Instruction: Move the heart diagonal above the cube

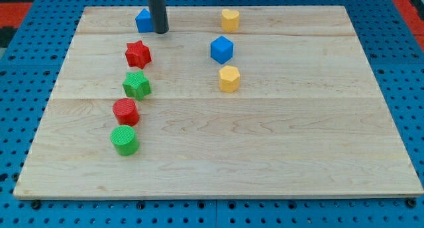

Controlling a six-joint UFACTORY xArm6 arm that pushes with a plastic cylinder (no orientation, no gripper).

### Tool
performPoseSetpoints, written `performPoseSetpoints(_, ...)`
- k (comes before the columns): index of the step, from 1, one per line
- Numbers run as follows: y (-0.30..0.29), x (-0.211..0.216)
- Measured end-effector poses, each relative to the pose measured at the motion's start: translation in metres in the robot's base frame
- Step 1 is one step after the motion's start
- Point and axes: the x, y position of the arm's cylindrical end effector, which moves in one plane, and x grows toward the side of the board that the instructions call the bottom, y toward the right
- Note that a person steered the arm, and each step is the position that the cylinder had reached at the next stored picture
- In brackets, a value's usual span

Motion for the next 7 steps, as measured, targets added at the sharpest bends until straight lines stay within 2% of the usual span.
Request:
performPoseSetpoints(1,0.042,-0.003)
performPoseSetpoints(3,0.085,-0.051)
performPoseSetpoints(4,0.125,-0.051)
performPoseSetpoints(6,0.151,-0.059)
performPoseSetpoints(7,0.134,-0.051)
